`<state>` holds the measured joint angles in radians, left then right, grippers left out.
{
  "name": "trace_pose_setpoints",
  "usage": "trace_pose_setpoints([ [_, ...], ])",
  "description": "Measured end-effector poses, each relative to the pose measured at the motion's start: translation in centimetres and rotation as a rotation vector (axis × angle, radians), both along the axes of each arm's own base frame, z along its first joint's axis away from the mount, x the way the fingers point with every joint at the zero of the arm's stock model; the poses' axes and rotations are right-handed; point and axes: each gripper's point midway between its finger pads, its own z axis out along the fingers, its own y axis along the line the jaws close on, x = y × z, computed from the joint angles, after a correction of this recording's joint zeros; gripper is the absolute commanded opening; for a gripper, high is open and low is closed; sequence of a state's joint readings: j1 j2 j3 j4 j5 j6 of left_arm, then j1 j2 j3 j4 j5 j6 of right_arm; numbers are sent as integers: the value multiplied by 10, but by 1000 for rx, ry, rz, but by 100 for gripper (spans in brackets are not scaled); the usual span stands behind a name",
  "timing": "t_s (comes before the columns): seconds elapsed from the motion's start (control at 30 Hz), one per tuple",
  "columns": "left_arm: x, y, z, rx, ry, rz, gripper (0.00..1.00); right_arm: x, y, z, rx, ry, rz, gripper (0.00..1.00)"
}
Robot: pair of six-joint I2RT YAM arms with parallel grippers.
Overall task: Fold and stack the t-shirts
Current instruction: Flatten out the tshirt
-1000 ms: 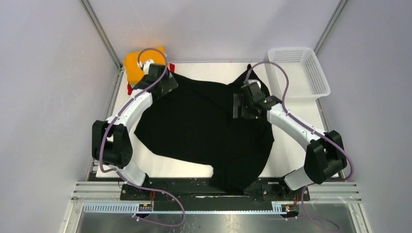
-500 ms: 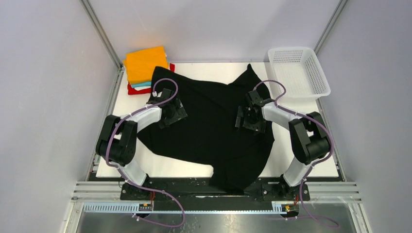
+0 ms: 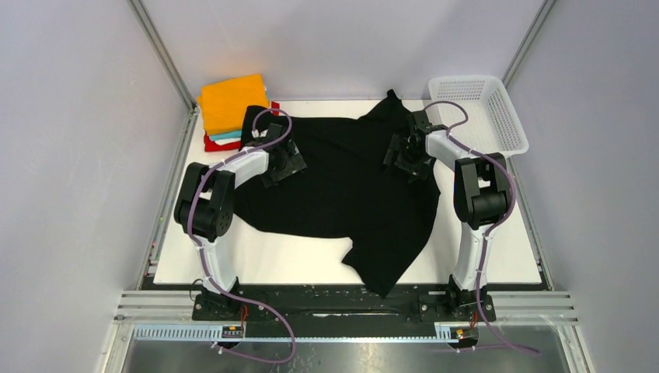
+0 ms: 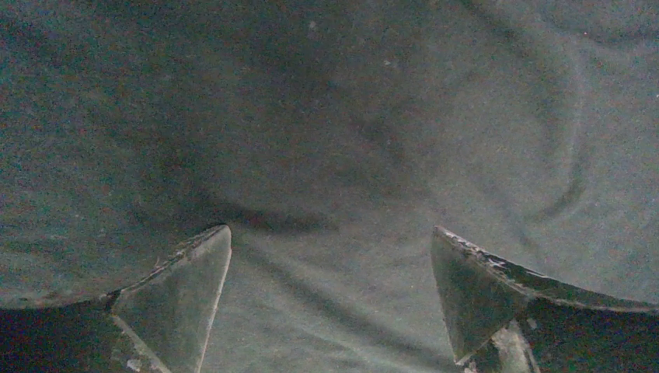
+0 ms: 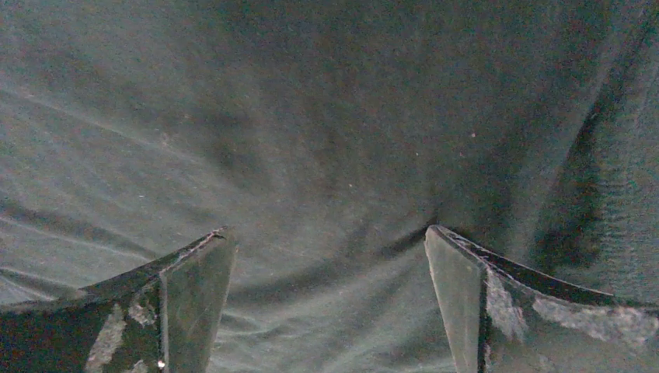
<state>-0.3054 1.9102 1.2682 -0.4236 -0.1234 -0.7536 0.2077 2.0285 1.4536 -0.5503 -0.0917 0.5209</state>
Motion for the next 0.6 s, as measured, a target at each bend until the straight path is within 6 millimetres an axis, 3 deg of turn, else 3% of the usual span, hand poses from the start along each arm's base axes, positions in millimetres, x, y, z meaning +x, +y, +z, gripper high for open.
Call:
trace_pose_setpoints([
  [0.07, 3, 3, 0, -2, -1, 11, 99, 10, 1, 6, 1, -23, 12, 100],
  [0.2, -6, 11, 1, 9, 0, 33, 99, 9, -1, 22, -2, -63, 27, 100],
  [0.27, -22, 20, 1, 19, 10, 51, 99, 1, -3, 33, -3, -92, 31, 100],
  [0.4, -51, 44, 7, 48, 17, 102, 99, -35, -12, 53, -20, -150, 34, 100],
  [0.5, -67, 78, 4, 48, 25, 185, 99, -58, -17, 48, -26, -165, 34, 100],
  [0.6, -82, 112, -5, 47, 58, 290, 99, -78, -21, 24, -31, -117, 29, 100],
])
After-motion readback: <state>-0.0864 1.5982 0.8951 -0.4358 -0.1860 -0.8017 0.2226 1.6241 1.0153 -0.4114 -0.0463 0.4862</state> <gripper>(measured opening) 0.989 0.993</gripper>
